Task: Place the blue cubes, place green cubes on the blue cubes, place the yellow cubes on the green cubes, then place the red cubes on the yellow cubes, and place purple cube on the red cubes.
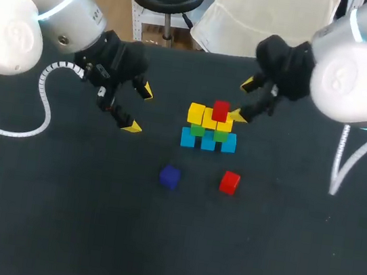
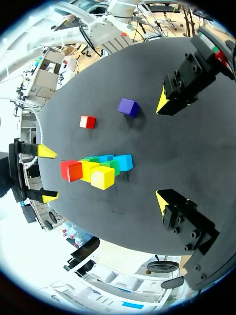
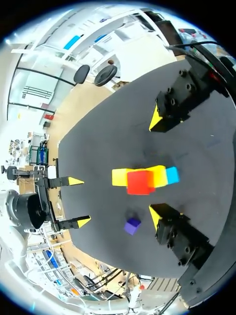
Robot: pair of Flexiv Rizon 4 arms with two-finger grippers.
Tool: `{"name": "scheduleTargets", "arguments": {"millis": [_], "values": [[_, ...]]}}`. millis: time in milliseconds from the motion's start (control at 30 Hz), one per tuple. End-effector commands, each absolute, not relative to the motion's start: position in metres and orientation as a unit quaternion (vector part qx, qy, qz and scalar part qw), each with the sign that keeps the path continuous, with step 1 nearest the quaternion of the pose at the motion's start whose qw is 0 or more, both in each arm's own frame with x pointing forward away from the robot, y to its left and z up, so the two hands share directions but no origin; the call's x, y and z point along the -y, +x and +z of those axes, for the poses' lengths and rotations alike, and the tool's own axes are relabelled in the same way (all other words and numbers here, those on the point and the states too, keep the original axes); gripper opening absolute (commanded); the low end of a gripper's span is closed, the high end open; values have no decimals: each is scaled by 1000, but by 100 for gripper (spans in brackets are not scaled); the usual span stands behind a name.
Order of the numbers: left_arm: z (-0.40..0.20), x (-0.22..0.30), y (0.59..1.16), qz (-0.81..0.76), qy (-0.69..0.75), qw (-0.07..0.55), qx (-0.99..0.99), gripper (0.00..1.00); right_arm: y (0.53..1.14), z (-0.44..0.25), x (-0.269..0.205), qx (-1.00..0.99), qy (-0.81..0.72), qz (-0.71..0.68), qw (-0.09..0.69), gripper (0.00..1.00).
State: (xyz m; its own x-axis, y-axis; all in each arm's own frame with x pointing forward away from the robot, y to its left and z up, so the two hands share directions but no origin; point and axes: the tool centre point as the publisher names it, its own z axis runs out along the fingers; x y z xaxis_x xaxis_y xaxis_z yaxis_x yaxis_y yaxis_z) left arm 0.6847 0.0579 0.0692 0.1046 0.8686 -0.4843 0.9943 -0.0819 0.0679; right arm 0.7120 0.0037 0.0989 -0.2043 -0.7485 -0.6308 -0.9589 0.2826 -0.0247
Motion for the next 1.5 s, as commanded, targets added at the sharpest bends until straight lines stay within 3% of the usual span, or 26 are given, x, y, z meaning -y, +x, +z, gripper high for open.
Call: {"name": "scheduleTargets", "arguments": {"millis": [33,733,1300,1500], "values": [[69,-58,686,-163,718,194,-648,100,670,123,27,-768,-551,156,288,100],[69,-58,686,-163,718,194,-648,100,562,100,-6,-791,-539,193,215,100],[69,-58,686,-163,718,194,-648,100,565,102,-1,-784,-549,193,214,100],[69,-58,686,-163,718,194,-648,100,593,76,11,-801,-535,170,210,100]]}}
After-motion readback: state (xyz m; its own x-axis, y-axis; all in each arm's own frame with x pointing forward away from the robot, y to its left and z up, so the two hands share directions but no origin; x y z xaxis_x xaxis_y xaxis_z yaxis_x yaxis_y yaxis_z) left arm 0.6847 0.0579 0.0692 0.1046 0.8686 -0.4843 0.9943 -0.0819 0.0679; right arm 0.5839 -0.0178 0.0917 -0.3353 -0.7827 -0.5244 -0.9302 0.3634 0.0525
